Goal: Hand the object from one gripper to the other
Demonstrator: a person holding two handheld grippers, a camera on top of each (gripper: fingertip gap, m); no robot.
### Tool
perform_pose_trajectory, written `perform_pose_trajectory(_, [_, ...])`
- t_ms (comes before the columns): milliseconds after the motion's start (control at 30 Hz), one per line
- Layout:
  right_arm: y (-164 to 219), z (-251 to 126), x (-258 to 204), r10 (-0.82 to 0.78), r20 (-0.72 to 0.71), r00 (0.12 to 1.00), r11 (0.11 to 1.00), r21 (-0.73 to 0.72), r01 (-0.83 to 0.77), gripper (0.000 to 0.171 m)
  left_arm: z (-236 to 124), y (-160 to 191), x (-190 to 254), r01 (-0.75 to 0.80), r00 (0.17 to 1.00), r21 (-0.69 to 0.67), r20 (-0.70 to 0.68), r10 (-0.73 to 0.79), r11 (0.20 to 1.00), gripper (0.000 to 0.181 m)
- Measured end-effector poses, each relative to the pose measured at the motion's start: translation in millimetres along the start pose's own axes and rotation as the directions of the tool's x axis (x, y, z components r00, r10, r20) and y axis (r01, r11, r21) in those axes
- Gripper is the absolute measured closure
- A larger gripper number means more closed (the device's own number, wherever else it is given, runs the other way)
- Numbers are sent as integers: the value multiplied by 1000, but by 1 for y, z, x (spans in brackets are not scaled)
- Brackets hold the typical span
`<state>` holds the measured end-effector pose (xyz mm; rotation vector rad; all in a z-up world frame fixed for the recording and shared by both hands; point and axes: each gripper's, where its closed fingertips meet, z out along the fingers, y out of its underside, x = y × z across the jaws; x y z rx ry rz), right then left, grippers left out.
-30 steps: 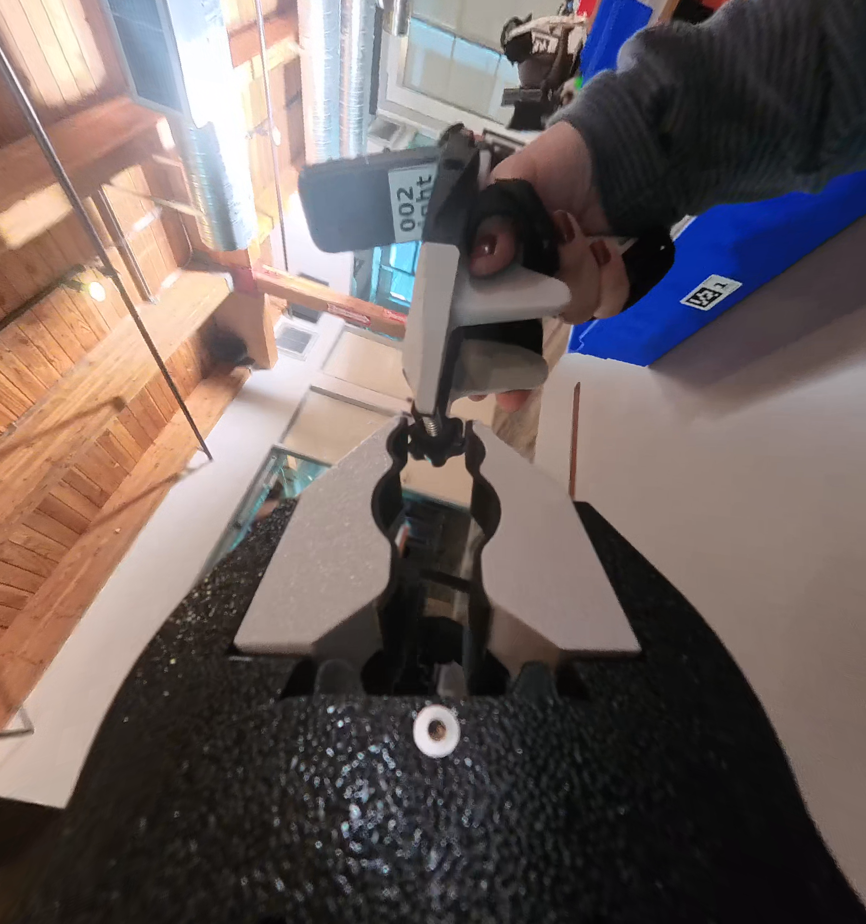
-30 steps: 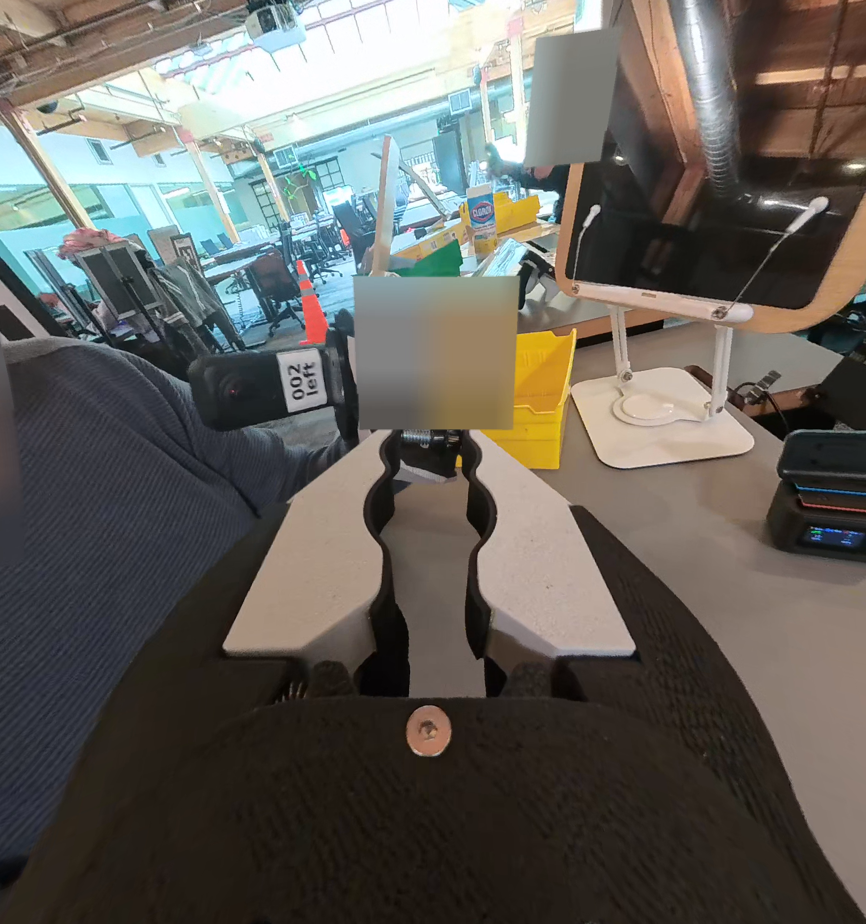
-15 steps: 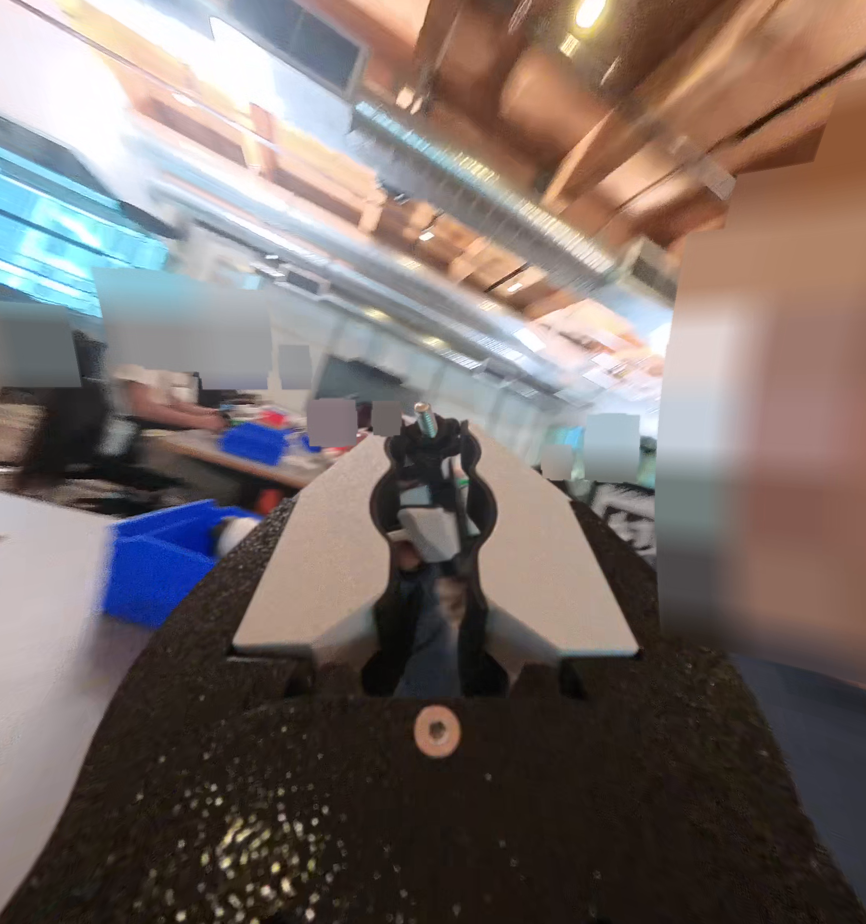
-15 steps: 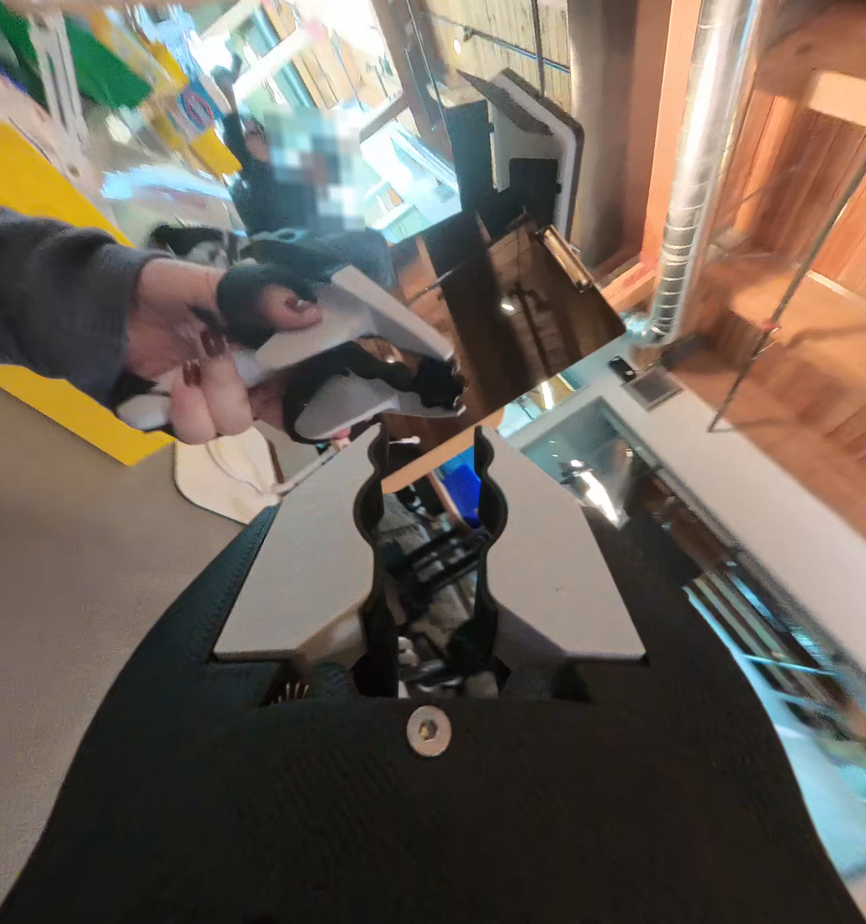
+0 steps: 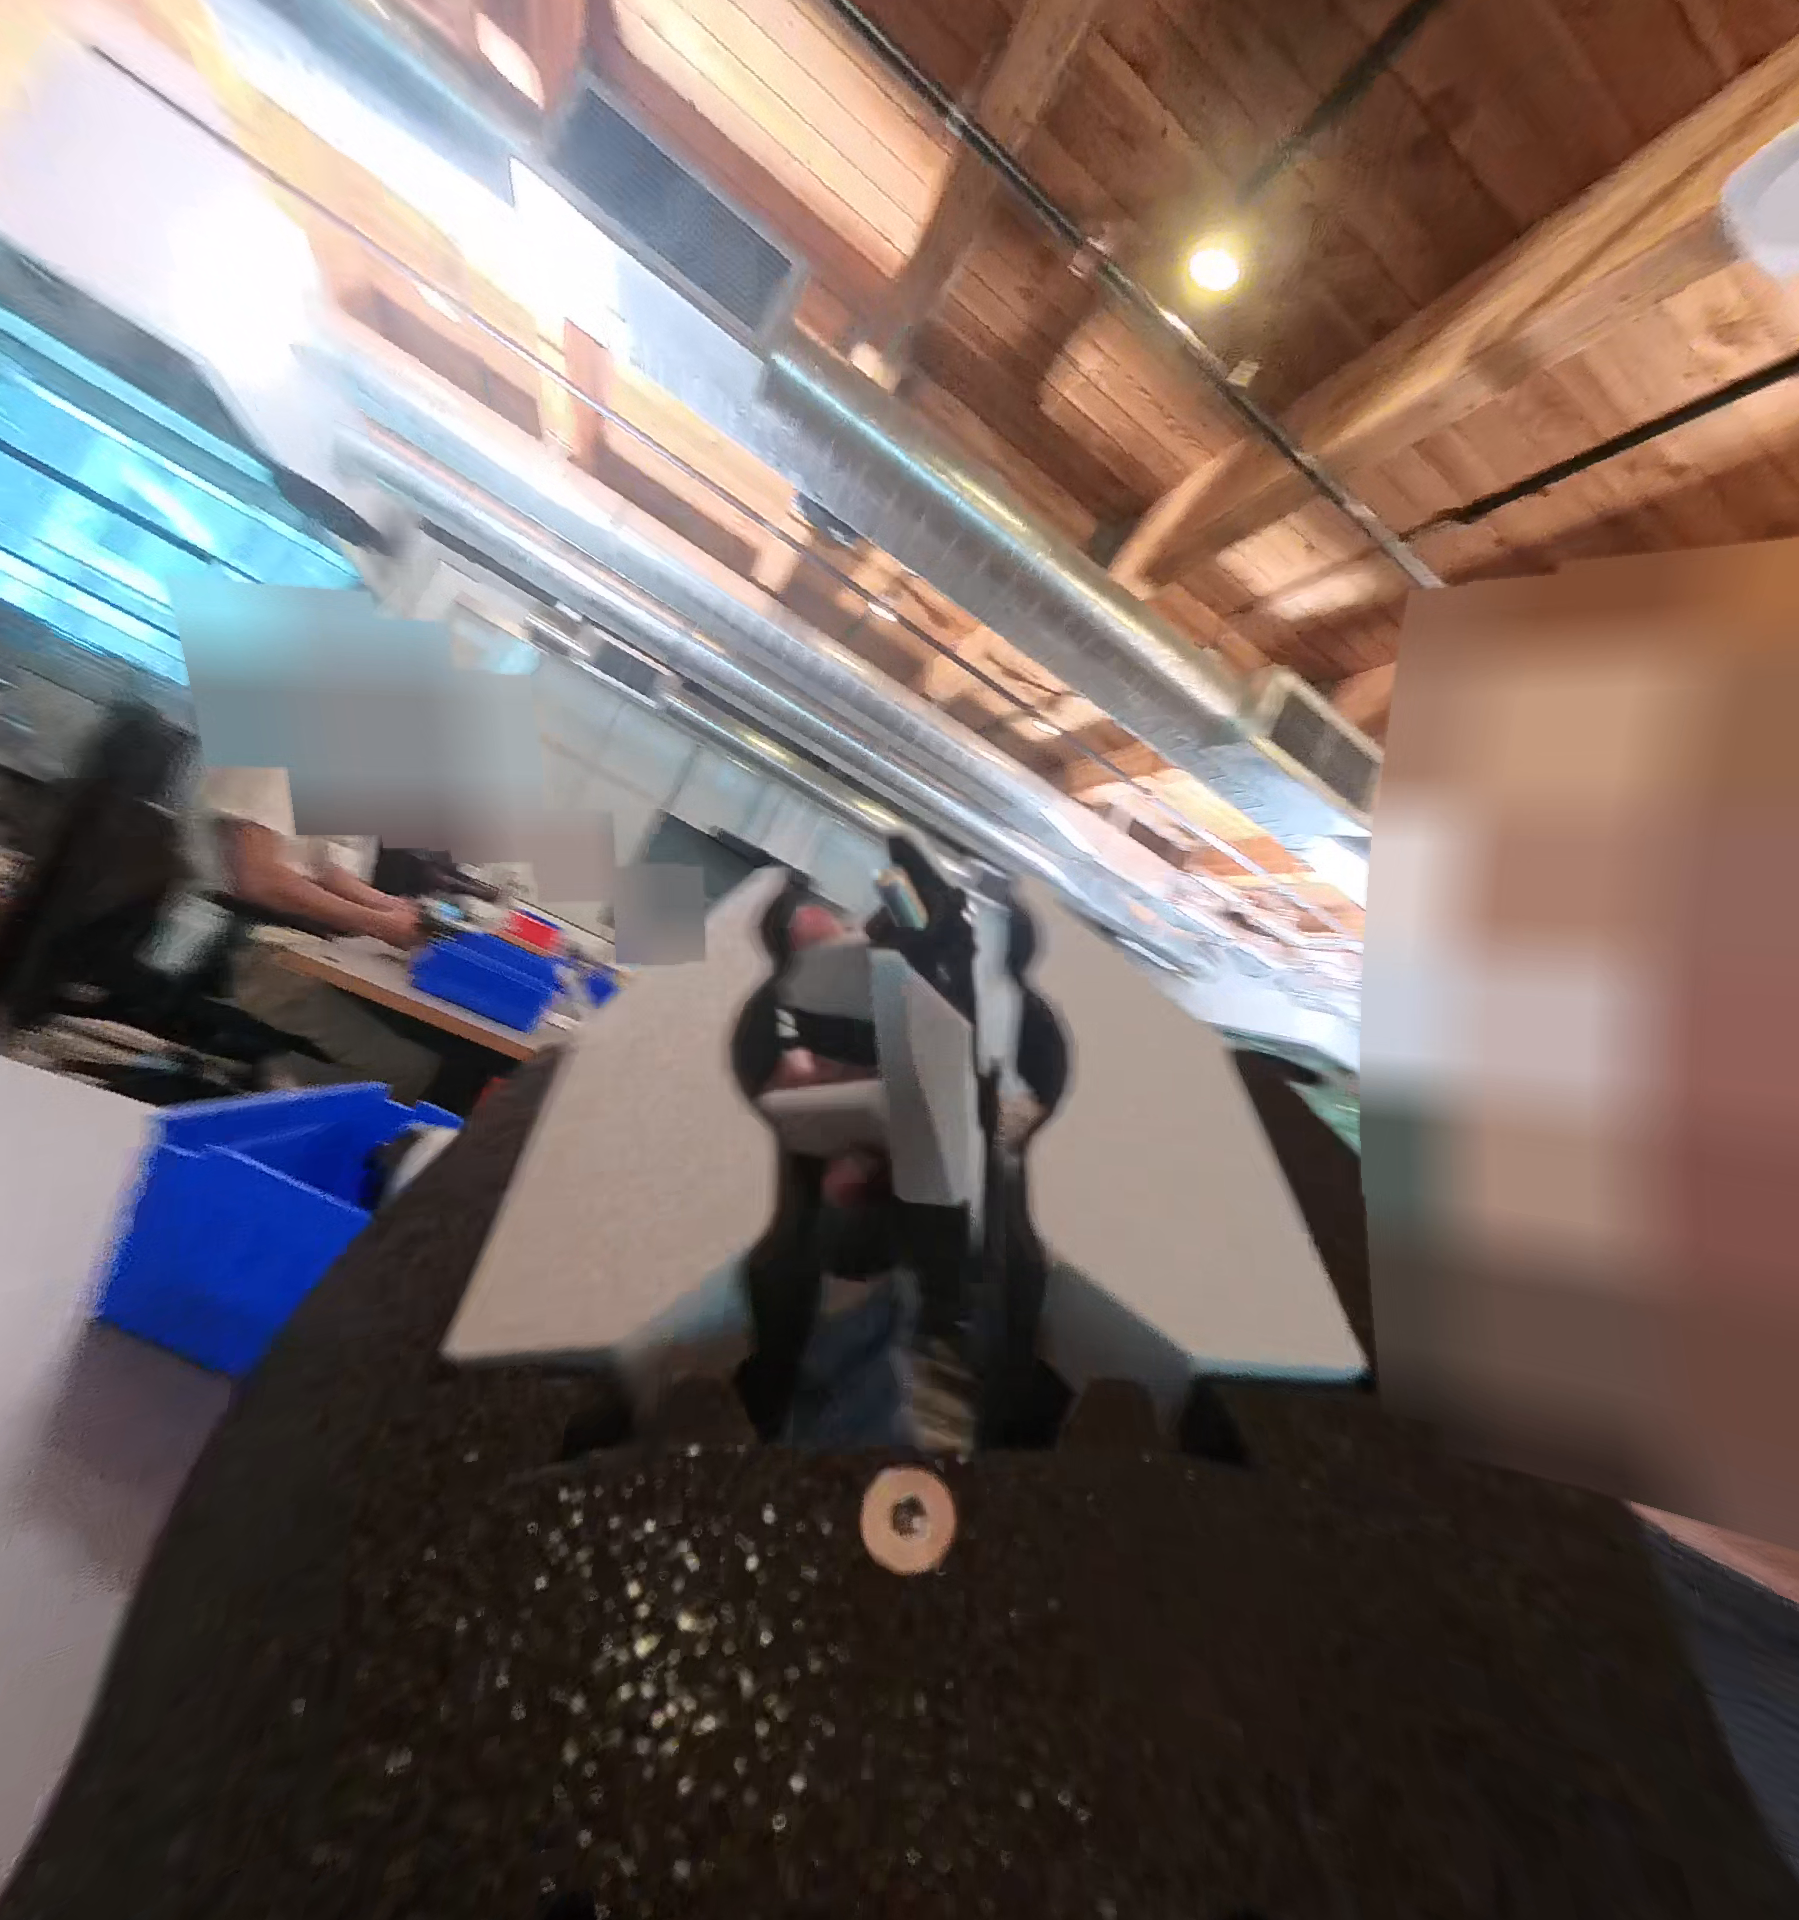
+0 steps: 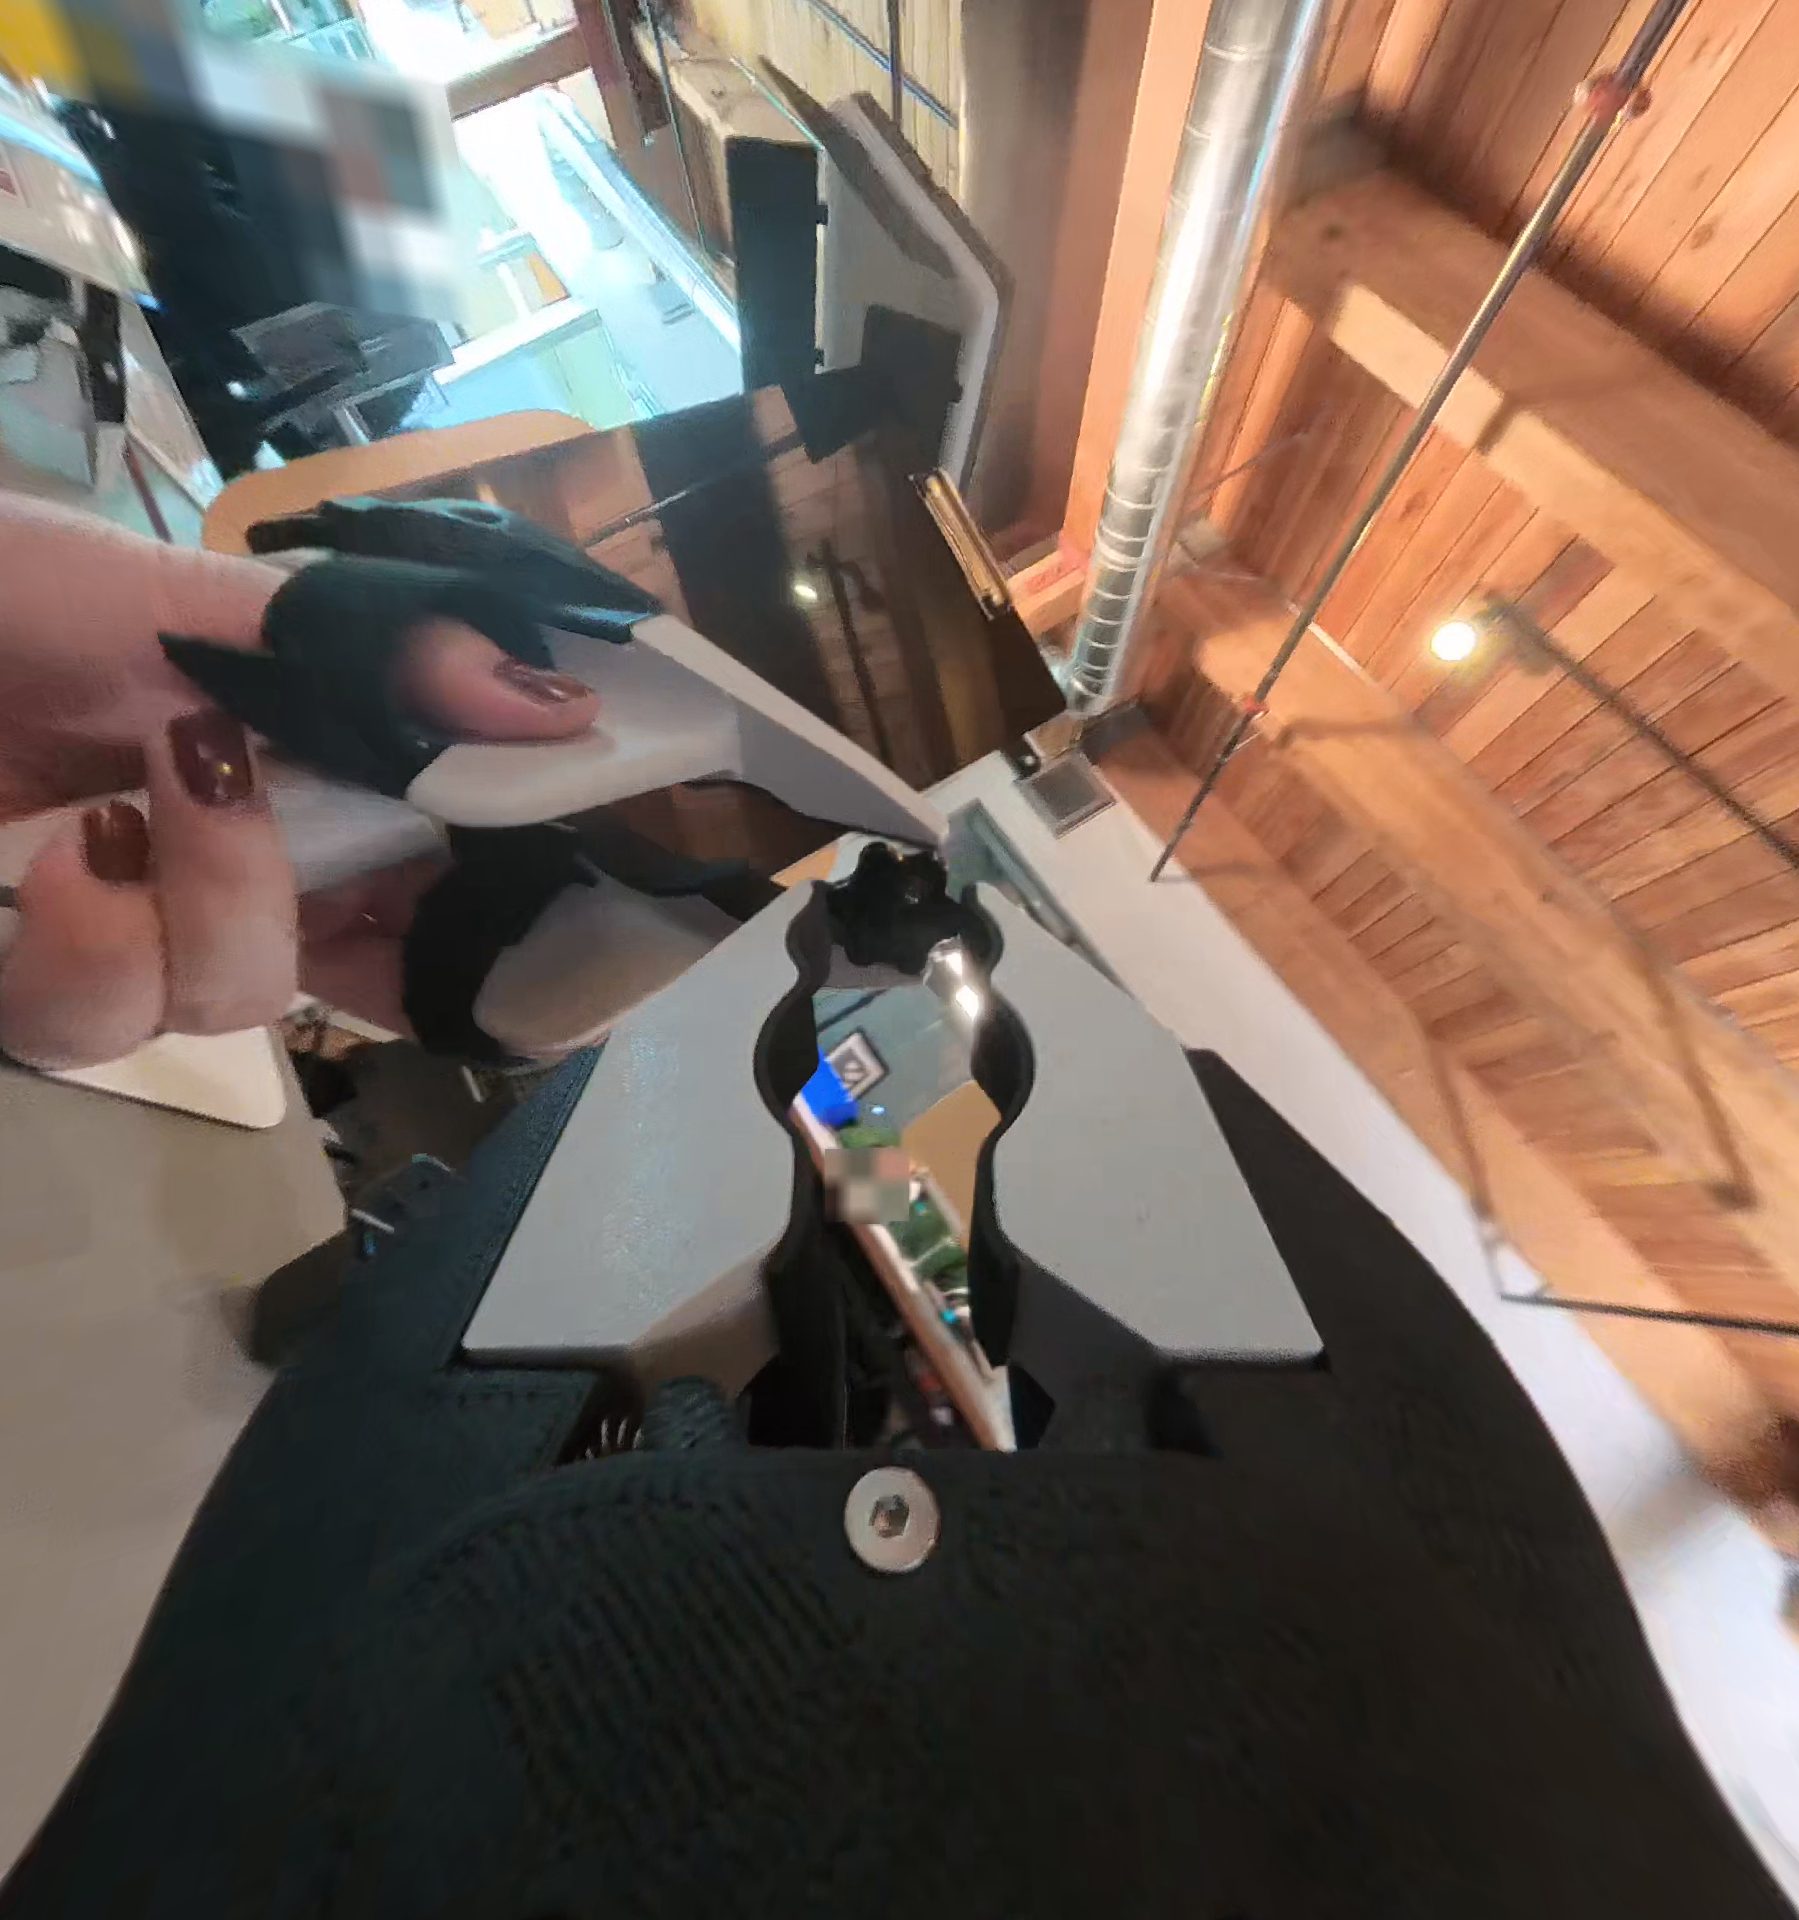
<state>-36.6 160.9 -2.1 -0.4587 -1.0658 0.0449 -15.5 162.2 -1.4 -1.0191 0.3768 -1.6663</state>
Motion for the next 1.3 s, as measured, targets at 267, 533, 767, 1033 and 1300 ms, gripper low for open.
perform_pose_trajectory(267, [11,-11,8,626,236,743,775,-79,-627,148,-15,-6,-15,-823,355,-380,238,904,423,122])
perform_pose_trajectory(533, [17,-28,-18,788,436,435,578,-279,-767,148,-14,32,-20,-728,-343,-573,-171,924,-376,159])
perform_pose_trajectory(767, [19,-35,-29,786,466,406,583,-341,-737,148,-13,40,-32,-648,-433,-587,-242,869,-486,178])
perform_pose_trajectory(1033, [24,-21,-20,571,362,737,819,-194,-539,116,-8,16,-33,-767,262,-548,206,943,333,178])
perform_pose_trajectory(1300, [1,-10,-12,36,161,986,999,9,-38,118,-5,15,2,-65,994,-177,73,79,982,179])
